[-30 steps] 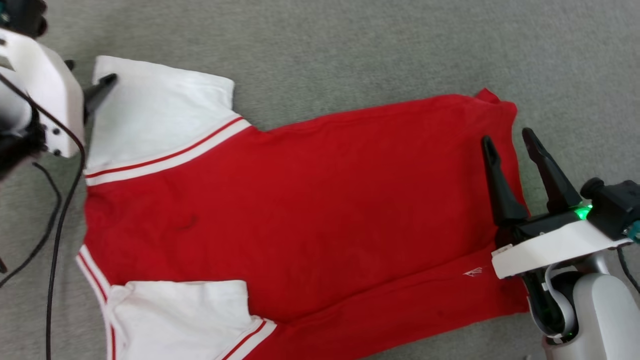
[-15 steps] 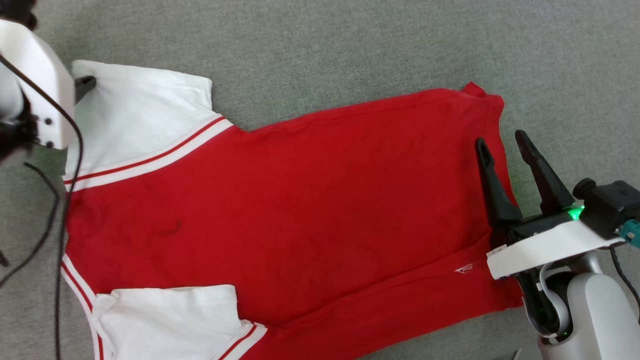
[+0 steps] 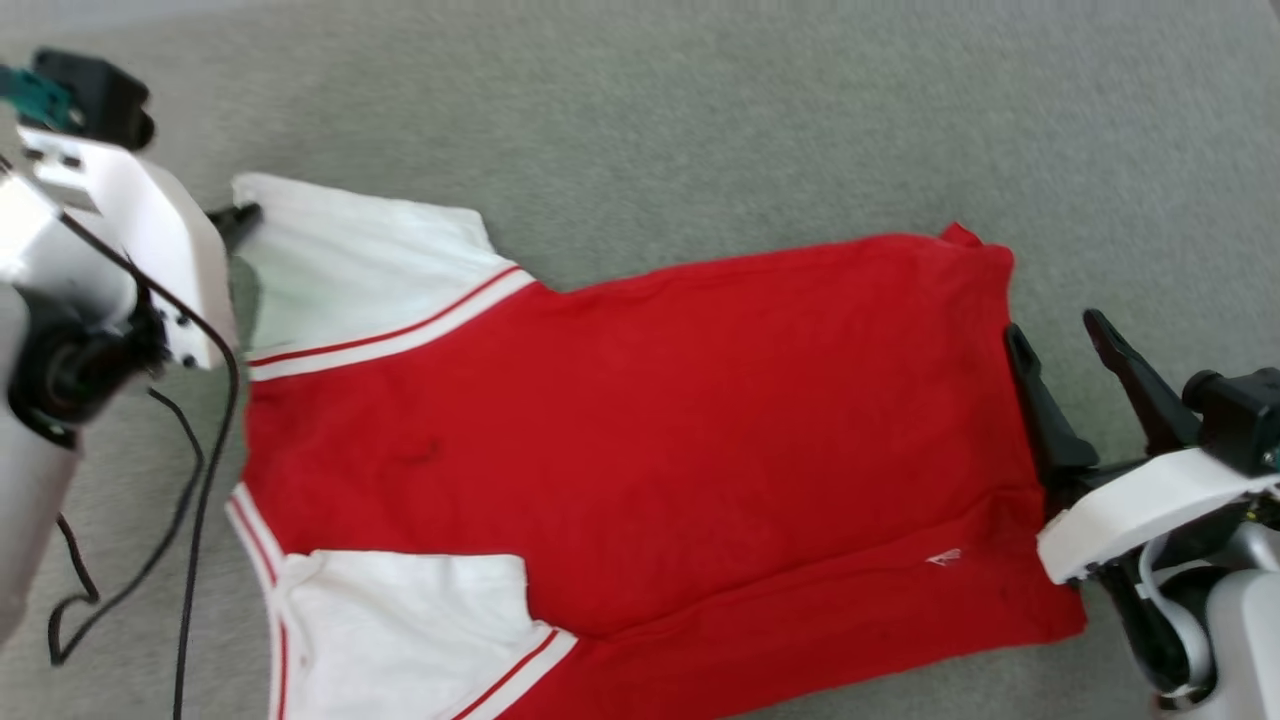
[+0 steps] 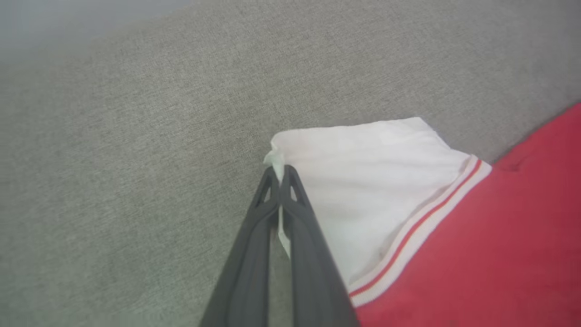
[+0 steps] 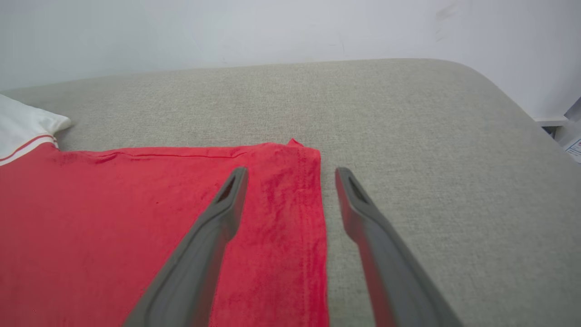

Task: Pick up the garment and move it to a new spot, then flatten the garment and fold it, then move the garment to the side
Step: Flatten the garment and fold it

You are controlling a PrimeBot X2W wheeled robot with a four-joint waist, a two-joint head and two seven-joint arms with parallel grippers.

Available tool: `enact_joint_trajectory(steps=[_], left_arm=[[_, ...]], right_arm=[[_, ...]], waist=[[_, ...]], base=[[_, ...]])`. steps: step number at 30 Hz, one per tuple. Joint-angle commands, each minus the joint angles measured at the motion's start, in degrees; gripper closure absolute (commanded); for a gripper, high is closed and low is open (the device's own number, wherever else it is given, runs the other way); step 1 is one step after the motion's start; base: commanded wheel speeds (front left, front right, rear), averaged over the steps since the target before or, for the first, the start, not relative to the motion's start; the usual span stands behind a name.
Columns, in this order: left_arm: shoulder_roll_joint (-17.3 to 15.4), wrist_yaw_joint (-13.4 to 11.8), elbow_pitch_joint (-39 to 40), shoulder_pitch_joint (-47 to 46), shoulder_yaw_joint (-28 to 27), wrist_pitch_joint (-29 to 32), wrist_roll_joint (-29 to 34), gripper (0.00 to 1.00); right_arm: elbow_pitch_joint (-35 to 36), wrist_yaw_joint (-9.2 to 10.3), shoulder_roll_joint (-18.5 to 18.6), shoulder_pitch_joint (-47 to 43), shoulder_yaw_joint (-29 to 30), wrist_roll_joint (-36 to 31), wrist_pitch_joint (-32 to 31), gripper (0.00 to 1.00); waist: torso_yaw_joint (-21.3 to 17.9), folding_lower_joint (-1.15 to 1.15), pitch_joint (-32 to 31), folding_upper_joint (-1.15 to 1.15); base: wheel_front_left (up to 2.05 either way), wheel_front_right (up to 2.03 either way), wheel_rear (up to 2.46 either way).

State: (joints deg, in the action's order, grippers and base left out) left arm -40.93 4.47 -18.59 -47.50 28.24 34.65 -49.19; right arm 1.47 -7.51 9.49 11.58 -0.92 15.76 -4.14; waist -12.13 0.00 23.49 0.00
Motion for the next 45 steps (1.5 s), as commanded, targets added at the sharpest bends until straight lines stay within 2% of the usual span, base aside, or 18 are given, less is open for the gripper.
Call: enact_joint_trajectory(steps=[1, 10, 16, 21, 29, 34, 43, 44, 45], left_arm=[[0.1, -0.3, 0.8, 1.3, -0.2, -0.7, -0.5, 1.0], [-1.0, -3.4, 13.1, 9.1, -0.7, -4.4, 0.0, 1.0], [-1.8, -5.4, 21.8, 13.0, -0.3, -5.8, 1.0, 1.0], [-1.6, -6.3, 26.7, 14.9, 0.5, -6.6, 2.0, 1.0], [-1.0, -7.3, 31.5, 16.7, 1.3, -8.3, 3.2, 1.0], [-1.1, -7.4, 33.3, 17.1, 1.7, -9.1, 4.1, 1.0], [-1.1, -6.2, 32.9, 17.0, 1.9, -10.3, 4.2, 1.0], [-1.0, -6.1, 32.6, 16.9, 2.0, -10.5, 4.1, 1.0], [-0.8, -6.0, 32.4, 16.8, 2.0, -10.7, 3.8, 1.0]], right_arm=[[0.2, 0.05, 0.8, -0.7, 0.3, 0.0, -1.4, 0.0], [2.6, 0.05, 11.3, 3.0, 0.0, 1.6, -21.2, 0.0], [1.5, 0.05, 15.1, 8.3, 1.1, 3.5, -33.5, 0.0], [-1.2, 0.05, 17.4, 13.2, 0.5, 4.8, -40.1, 0.0], [-6.8, 0.05, 21.1, 19.0, -3.0, 5.0, -45.6, 0.0], [-9.4, 0.05, 22.1, 19.9, -4.8, 5.3, -47.1, 0.0], [-14.4, 0.02, 20.2, 18.6, -7.8, 6.3, -45.1, 0.0], [-15.0, 0.02, 20.0, 18.6, -8.0, 6.4, -44.8, 0.61], [-15.6, 0.03, 19.7, 18.6, -7.9, 6.5, -44.3, 0.81]], waist=[[2.4, 0.0, -2.4, 0.0], [8.1, 0.0, -4.4, 0.0], [11.4, 0.0, -3.2, 0.0], [13.5, 0.0, -1.5, 0.0], [15.8, 0.0, 0.8, 0.0], [16.9, 0.0, 2.0, 0.0], [18.0, 0.0, 3.6, 0.0], [18.0, 0.0, 3.7, 0.0], [18.1, 0.0, 3.7, 0.0]], base=[[0.0, 0.0, 0.0], [0.0, 0.0, 0.0], [0.0, 0.0, 0.0], [0.0, 0.0, 0.0], [0.0, 0.0, 0.0], [0.0, 0.0, 0.0], [0.0, 0.0, 0.0], [0.0, 0.0, 0.0], [0.0, 0.0, 0.0]])
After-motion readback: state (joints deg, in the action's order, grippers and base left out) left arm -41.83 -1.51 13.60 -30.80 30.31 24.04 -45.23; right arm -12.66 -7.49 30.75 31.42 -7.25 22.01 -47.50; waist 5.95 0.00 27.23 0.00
